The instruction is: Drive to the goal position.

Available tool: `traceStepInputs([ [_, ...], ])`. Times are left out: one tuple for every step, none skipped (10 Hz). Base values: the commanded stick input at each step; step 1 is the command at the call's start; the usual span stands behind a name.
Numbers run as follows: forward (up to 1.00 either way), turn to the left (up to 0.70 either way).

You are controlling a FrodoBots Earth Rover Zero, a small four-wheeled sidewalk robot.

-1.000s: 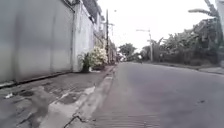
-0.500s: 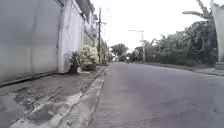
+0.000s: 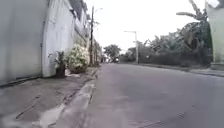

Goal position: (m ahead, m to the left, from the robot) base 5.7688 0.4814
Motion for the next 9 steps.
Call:
traceStepInputs([
  [1.0, -0.26],
  [1.0, -0.26],
  [1.0, -0.17],
  [1.0, -0.05],
  [1.0, -0.15],
  [1.0, -0.26],
  [1.0, -0.26],
  [1.0, -0.21],
  [1.0, -0.09],
])
